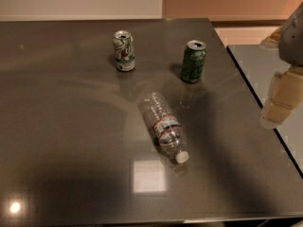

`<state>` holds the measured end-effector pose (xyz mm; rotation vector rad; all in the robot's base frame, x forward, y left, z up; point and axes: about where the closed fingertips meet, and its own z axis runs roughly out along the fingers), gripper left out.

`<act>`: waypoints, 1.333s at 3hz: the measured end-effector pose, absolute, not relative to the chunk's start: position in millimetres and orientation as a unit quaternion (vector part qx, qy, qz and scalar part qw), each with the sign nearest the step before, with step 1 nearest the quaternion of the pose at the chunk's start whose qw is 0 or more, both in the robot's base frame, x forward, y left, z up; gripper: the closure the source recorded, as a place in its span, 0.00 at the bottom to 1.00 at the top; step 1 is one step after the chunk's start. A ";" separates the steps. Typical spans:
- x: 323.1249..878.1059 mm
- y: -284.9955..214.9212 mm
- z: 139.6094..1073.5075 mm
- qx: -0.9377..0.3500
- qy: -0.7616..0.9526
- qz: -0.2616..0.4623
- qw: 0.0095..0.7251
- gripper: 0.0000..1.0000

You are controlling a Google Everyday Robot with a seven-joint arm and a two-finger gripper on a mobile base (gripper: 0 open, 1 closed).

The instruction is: Place water bottle upright

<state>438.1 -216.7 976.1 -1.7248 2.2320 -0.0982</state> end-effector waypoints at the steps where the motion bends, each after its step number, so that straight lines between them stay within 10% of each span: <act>1: 438.1 -216.7 976.2 -0.603 0.781 -0.034 0.159 0.00; 4: 461.4 -131.8 975.8 -0.757 0.624 0.001 0.192 0.00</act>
Offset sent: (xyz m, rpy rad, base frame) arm 0.0206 0.0470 0.0008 0.0413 0.0270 0.2265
